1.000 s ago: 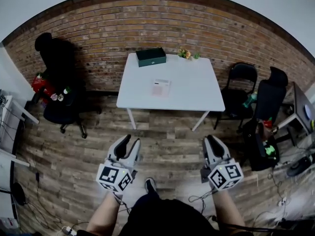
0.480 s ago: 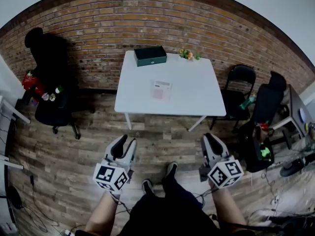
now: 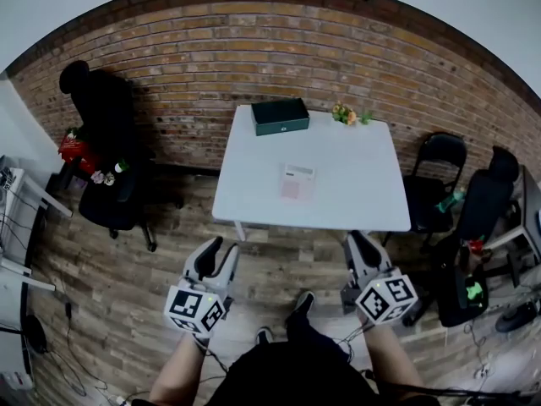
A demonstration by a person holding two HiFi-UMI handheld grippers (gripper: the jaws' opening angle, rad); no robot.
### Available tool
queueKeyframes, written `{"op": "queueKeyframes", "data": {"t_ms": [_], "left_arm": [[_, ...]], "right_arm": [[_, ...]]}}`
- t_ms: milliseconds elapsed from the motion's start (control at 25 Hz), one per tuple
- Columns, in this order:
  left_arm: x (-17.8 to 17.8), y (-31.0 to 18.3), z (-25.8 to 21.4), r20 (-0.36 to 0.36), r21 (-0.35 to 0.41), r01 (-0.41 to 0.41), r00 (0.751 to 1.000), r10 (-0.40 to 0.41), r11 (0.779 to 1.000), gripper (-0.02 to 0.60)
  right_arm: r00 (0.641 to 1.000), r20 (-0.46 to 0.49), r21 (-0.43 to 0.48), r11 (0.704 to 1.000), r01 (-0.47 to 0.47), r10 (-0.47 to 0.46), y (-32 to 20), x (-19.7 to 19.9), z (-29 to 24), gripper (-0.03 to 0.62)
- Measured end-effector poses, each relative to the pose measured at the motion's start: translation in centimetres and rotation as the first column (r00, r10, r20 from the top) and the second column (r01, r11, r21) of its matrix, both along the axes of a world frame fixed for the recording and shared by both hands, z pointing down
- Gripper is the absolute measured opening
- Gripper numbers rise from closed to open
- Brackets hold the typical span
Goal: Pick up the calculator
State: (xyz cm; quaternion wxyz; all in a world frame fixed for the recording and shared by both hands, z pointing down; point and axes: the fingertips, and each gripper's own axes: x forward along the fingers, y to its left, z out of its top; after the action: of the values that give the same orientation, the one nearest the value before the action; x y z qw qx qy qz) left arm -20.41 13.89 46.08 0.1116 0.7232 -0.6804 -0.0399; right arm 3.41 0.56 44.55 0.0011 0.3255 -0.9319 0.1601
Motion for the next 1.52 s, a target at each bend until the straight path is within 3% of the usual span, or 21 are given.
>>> {"op": "queueKeyframes", "data": {"t_ms": [440, 680, 1040, 1160, 1360, 1520], "left_arm": [[1.8, -15.9, -0.2, 0.051, -0.066, -0.018, 0.998, 0.022, 0.998, 0.143], [2.8, -23.5, -0.2, 0.043, -0.088, -0.036, 0.998, 0.04, 0.995, 0.143], [1.1, -33.0, 5.7, -0.012, -0.205, -0.175, 0.984, 0.176, 0.963, 0.144], [0.1, -36.2, 9.3, -0.02, -0.257, -0.241, 0.97, 0.244, 0.936, 0.147], [-2.0, -41.0, 15.7, -0.047, -0.353, -0.356, 0.931, 0.363, 0.866, 0.162], [-1.7, -44.1, 19.6, -0.095, -0.399, -0.463, 0.879, 0.467, 0.791, 0.164]], "right_arm": [[0.999, 0.041, -0.066, 0.998, 0.023, -0.021, -14.6, 1.5, 2.2, 0.064], [0.998, 0.061, -0.087, 0.996, 0.035, -0.03, -21.0, 2.7, 2.5, 0.064], [0.998, 0.027, -0.161, 0.986, -0.055, 0.06, -26.0, 2.4, 5.1, 0.061], [0.992, 0.013, -0.182, 0.975, -0.123, 0.128, -27.6, 2.1, 5.8, 0.06], [0.966, -0.002, -0.216, 0.943, -0.253, 0.259, -28.7, 1.5, 6.3, 0.061], [0.932, -0.032, -0.202, 0.911, -0.359, 0.361, -29.2, 1.6, 5.9, 0.058]]}}
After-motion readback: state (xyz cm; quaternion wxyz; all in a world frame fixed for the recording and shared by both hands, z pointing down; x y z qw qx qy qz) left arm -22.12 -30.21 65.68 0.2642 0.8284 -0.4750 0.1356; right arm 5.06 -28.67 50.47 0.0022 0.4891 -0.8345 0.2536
